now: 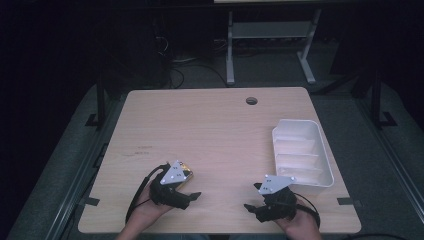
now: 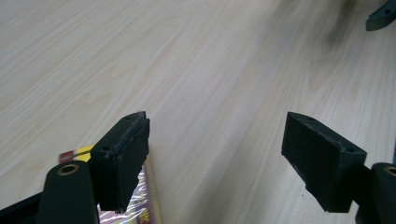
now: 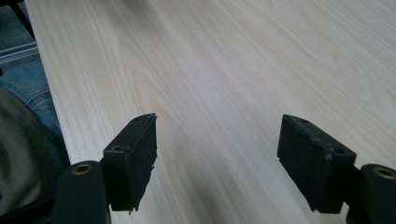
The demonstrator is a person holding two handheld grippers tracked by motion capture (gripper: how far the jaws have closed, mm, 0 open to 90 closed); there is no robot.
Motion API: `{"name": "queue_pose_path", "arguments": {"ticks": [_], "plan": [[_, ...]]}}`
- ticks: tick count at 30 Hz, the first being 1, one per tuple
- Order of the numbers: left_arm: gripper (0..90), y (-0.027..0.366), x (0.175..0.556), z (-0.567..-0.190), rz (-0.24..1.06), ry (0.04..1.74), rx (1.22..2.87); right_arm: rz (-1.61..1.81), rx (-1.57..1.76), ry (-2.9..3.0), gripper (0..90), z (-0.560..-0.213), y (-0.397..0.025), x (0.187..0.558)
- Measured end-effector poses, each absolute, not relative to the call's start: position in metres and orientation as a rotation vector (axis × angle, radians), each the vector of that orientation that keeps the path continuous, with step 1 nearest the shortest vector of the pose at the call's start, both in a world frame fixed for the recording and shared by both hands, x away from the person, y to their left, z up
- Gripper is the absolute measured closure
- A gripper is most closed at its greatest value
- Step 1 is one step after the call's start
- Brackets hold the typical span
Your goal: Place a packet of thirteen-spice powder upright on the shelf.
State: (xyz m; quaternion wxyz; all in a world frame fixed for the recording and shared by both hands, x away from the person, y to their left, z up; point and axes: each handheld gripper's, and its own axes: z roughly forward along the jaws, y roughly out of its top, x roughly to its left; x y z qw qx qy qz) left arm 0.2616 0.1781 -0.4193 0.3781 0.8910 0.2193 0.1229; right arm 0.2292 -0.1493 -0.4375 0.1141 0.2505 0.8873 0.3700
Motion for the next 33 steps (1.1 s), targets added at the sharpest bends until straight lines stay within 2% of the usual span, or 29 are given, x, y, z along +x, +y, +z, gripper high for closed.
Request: {"name": "queue_pose_path", "arguments": {"ticks": [8, 18, 33], "plan": [[21.9, 0.196, 0.267, -0.413, 0.352, 0.626, 2.234, 1.083, 0.733, 2.605, 27.7, -0.438, -0.149, 0.229], [20.7, 0.212, 0.278, -0.417, 0.4, 0.712, 2.263, 1.084, 0.728, 2.608, 27.7, -0.438, -0.148, 0.229], [19.0, 0.221, 0.29, -0.431, 0.361, 0.815, 2.341, 1.085, 0.726, 2.611, 27.6, -0.438, -0.147, 0.228]]}}
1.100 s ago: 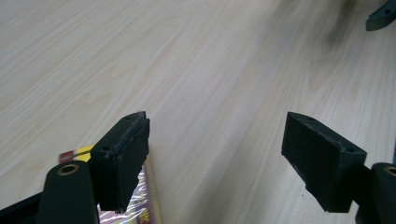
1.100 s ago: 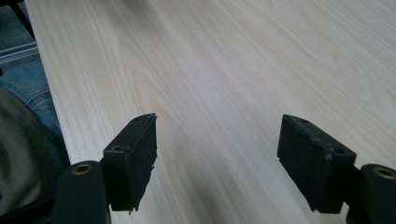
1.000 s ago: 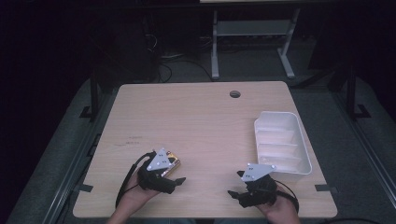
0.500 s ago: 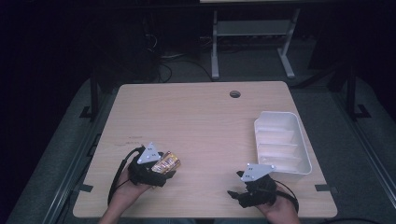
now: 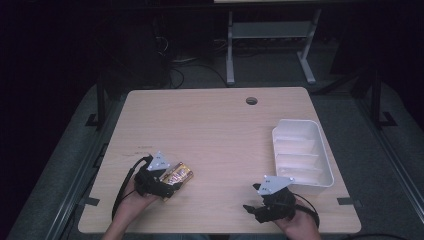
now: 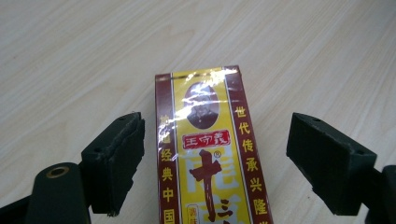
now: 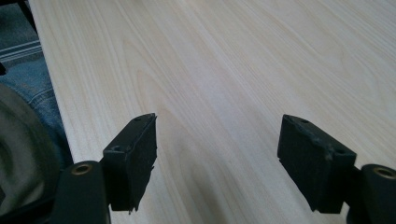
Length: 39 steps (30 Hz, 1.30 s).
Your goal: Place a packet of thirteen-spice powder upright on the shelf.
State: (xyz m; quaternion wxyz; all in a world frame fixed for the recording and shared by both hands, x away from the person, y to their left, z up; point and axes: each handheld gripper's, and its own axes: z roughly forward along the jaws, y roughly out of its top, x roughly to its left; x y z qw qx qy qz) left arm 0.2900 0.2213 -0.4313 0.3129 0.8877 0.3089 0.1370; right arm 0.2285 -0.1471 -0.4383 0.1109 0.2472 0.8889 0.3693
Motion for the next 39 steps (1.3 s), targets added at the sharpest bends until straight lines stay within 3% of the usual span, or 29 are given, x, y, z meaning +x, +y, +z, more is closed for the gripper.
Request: {"name": "queue_pose_path", "arguments": {"ticks": [39], "plan": [[24.8, 0.22, 0.298, -0.447, 0.324, 0.847, 2.448, 1.076, 0.711, 2.629, 27.6, -0.44, -0.144, 0.228]]}}
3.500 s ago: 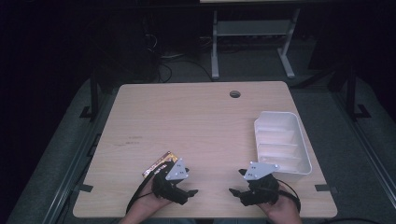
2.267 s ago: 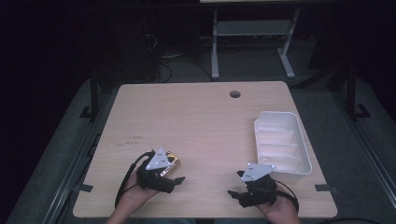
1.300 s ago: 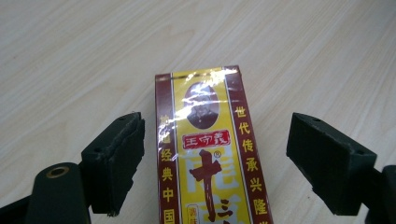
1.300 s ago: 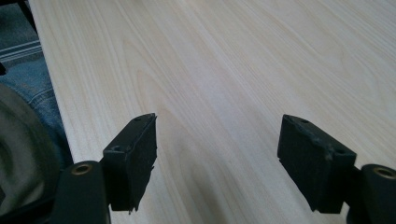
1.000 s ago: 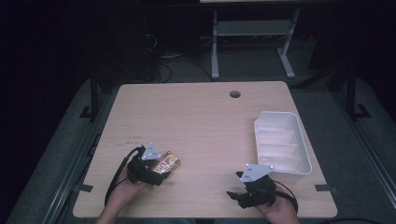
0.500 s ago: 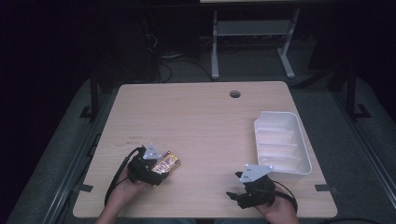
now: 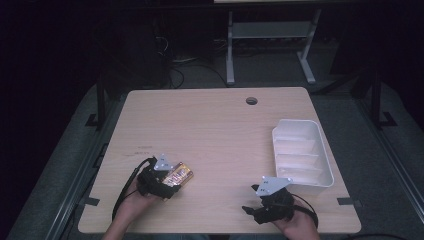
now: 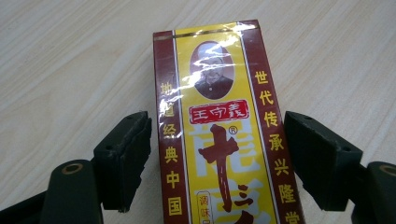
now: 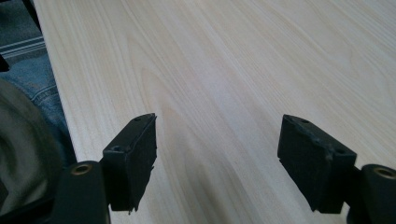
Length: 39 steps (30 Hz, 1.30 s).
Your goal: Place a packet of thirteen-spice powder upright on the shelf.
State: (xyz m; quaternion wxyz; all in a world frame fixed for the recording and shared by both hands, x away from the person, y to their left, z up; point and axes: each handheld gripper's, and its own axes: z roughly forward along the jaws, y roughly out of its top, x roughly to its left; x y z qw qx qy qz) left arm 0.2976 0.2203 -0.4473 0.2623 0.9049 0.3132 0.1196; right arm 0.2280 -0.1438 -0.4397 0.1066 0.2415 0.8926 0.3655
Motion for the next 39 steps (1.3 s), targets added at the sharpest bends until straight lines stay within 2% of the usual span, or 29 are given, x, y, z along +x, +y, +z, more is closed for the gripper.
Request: {"name": "queue_pose_path", "arguments": {"ticks": [3, 19, 32, 39], "plan": [[28.3, 0.2196, 0.2971, -0.4476, 0.318, 0.834, 2.454, 1.076, 0.708, 2.63, 27.6, -0.4397, -0.1434, 0.2281], [30.4, 0.2204, 0.2993, -0.4491, 0.286, 0.853, 2.45, 1.064, 0.697, 2.642, 27.6, -0.441, -0.1405, 0.2281], [31.7, 0.2212, 0.3008, -0.4467, 0.323, 0.877, 2.441, 1.083, 0.737, 2.644, 27.4, -0.4399, -0.1389, 0.2295], [32.1, 0.2187, 0.2962, -0.4399, 0.322, 0.857, 2.392, 1.13, 0.77, 2.622, 30.4, -0.4361, -0.1411, 0.2314]]}}
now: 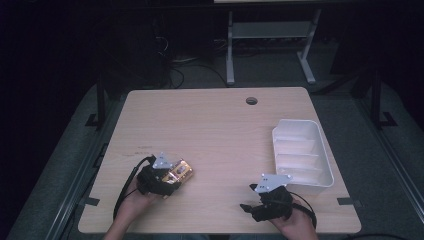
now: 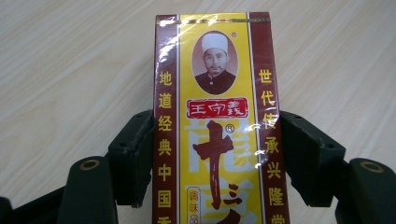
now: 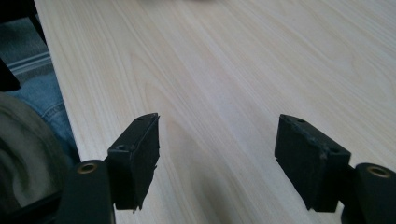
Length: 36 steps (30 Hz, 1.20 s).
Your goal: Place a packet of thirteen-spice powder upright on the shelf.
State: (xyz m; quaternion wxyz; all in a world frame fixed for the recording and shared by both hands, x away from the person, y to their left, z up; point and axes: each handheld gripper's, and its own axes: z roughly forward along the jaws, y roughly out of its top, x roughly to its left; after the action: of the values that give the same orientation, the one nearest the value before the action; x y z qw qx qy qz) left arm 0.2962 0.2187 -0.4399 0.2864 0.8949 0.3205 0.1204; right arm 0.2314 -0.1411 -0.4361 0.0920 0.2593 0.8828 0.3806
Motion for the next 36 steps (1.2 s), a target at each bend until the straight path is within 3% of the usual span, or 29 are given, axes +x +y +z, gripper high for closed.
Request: {"name": "queue_pose_path", "arguments": {"ticks": [18, 30, 36], "plan": [[32.2, 0.171, 0.267, -0.426, 0.303, 0.617, 2.316, 1.266, 0.838, 2.62, 29.1, -0.427, -0.134, 0.235], [32.2, 0.141, 0.251, -0.426, 0.296, 0.477, 2.313, 1.319, 0.893, 2.599, 31.9, -0.423, -0.127, 0.236], [32.2, 0.13, 0.245, -0.428, 0.304, 0.423, 2.321, 1.394, 0.945, 2.592, 37.9, -0.422, -0.123, 0.236]]}}
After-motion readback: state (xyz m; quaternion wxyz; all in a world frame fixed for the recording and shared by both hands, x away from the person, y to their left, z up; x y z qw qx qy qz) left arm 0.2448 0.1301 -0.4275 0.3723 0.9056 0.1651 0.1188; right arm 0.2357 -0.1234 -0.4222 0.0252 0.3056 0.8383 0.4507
